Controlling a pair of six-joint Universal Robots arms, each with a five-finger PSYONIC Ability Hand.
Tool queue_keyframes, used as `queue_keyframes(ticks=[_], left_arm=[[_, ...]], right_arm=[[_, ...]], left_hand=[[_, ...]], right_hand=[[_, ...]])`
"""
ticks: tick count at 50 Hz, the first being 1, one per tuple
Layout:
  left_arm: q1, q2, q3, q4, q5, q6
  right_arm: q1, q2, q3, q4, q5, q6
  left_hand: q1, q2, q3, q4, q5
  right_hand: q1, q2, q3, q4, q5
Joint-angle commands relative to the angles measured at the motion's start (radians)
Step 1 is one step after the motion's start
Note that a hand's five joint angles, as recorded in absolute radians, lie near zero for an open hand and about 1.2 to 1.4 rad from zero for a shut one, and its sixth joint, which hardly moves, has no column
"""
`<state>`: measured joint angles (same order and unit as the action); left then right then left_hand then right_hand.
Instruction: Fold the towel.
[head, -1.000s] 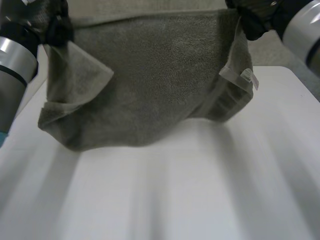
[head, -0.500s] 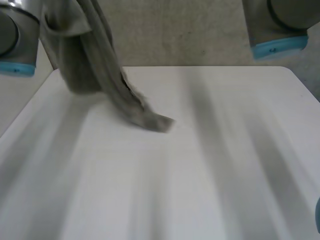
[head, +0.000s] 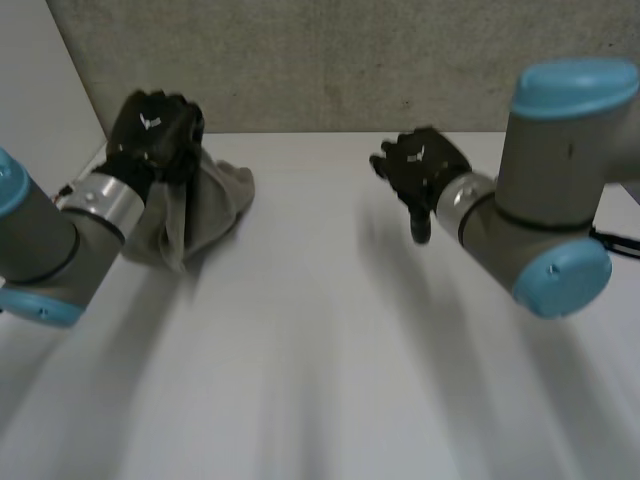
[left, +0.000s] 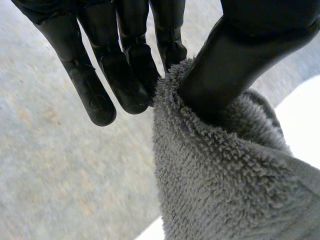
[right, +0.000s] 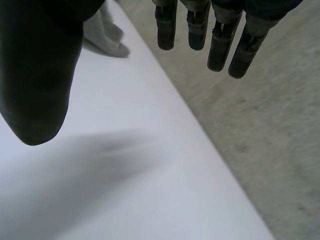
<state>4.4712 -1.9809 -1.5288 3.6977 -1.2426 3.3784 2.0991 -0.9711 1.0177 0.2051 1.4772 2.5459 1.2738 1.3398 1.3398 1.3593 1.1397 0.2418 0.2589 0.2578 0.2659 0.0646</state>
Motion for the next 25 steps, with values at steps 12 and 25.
queue_keyframes(ticks=[12,25], left_arm=[[0.0,0.001,-0.125,0.008,-0.017,0.142],[0.008,0.074,-0.195,0.007,-0.071,0.127]], right_arm=[[-0.01,-0.107,0.371,-0.266,-0.034,0.023],[-0.008,-0.052,0.375,-0.302,-0.034,0.131]], left_hand=[[0.122,0.056,0.056,0.037,0.082],[0.122,0.056,0.056,0.037,0.082]], right_hand=[[-0.067,-0.084,-0.083,-0.091,-0.065],[-0.067,-0.084,-0.083,-0.091,-0.065]])
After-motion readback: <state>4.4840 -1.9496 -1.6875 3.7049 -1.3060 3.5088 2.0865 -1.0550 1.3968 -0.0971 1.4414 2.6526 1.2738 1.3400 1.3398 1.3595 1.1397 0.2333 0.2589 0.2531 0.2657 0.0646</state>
